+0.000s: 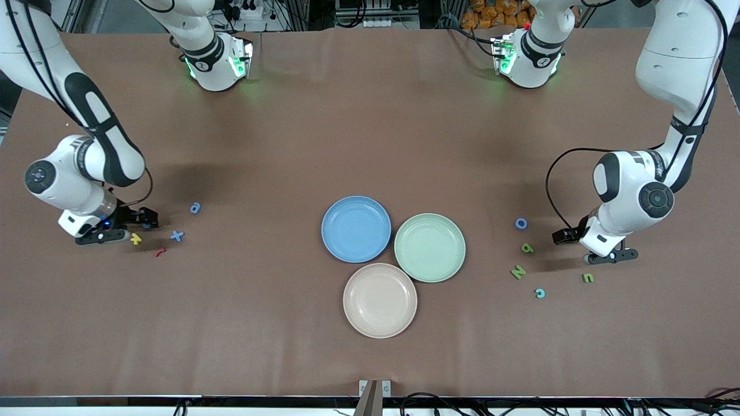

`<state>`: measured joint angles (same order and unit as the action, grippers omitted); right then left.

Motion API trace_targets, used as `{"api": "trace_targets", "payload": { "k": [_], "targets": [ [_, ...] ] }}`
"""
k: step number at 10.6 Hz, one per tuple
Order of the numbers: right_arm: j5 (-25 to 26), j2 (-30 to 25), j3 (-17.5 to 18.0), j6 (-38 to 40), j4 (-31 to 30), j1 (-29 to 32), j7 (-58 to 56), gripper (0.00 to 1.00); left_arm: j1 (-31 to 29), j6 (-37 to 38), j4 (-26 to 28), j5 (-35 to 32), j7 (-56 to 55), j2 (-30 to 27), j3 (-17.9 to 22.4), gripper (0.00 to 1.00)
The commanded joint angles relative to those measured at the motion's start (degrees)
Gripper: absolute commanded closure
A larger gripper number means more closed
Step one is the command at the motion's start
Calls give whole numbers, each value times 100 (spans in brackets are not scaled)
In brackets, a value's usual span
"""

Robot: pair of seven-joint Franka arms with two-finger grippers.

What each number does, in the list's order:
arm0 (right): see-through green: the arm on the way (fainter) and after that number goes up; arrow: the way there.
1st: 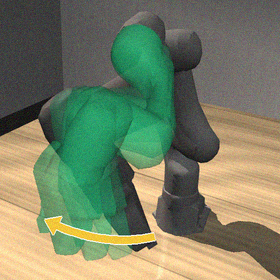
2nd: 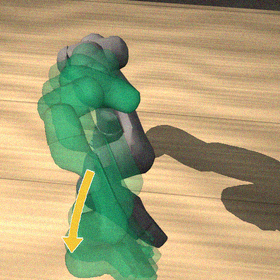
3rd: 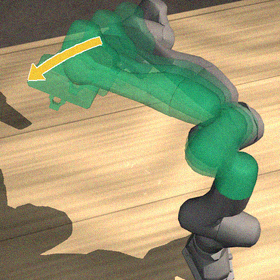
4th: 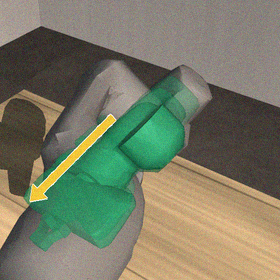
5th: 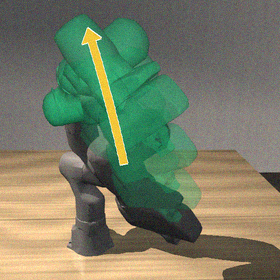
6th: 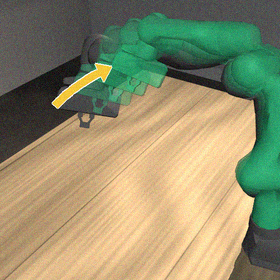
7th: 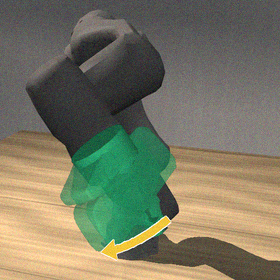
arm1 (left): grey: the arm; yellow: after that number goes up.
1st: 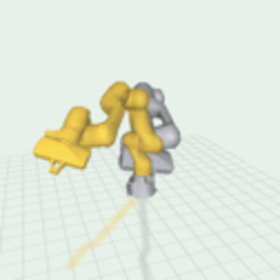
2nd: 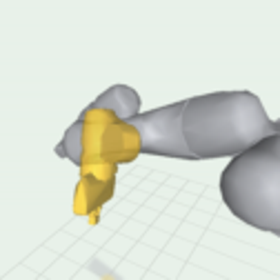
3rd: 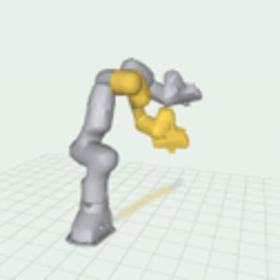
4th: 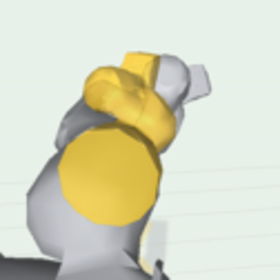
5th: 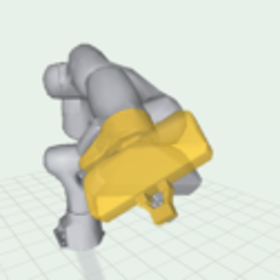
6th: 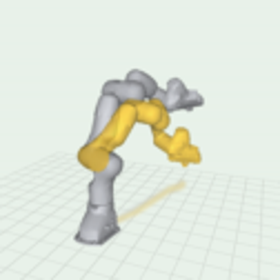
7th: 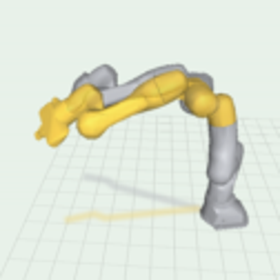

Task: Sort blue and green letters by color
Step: 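Grasp the green B with the left gripper while the right gripper grasps blue e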

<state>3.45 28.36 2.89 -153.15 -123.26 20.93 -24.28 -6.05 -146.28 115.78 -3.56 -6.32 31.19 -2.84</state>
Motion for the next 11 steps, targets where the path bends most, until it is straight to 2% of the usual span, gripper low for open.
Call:
{"api": "trace_targets", "payload": {
  "k": [1, 3, 4, 5, 6, 7, 8, 11],
  "targets": [
    [-2, 161, 62, -4, 127, 149, -52, 0, -142, -120, 269, -145, 104, -219, -32, 0],
    [7, 143, 89, 40, 92, -70, 720, 0, -177, -128, 313, -145, 95, -236, -32, 0],
    [7, 143, 89, 40, 91, -71, 792, 0, -177, -189, 357, -101, 78, -236, -32, 6],
    [7, 152, 89, 40, 83, -71, 828, 0, -177, -286, 410, -66, 60, -236, -32, 22],
    [-2, 152, 89, 49, 74, -71, 846, 0, -186, -339, 428, -57, 17, -228, -41, 42],
    [7, 126, 89, 101, 39, -80, 872, 0, -194, -331, 419, -57, -1, -219, -41, 74],
    [24, 126, 89, 188, 56, -19, 776, 0, -203, -331, 419, -66, 25, -219, -41, 97],
    [24, 82, 89, 207, 65, -63, 810, 0, -177, -322, 384, -75, 104, -227, -41, 100]
  ]
}}
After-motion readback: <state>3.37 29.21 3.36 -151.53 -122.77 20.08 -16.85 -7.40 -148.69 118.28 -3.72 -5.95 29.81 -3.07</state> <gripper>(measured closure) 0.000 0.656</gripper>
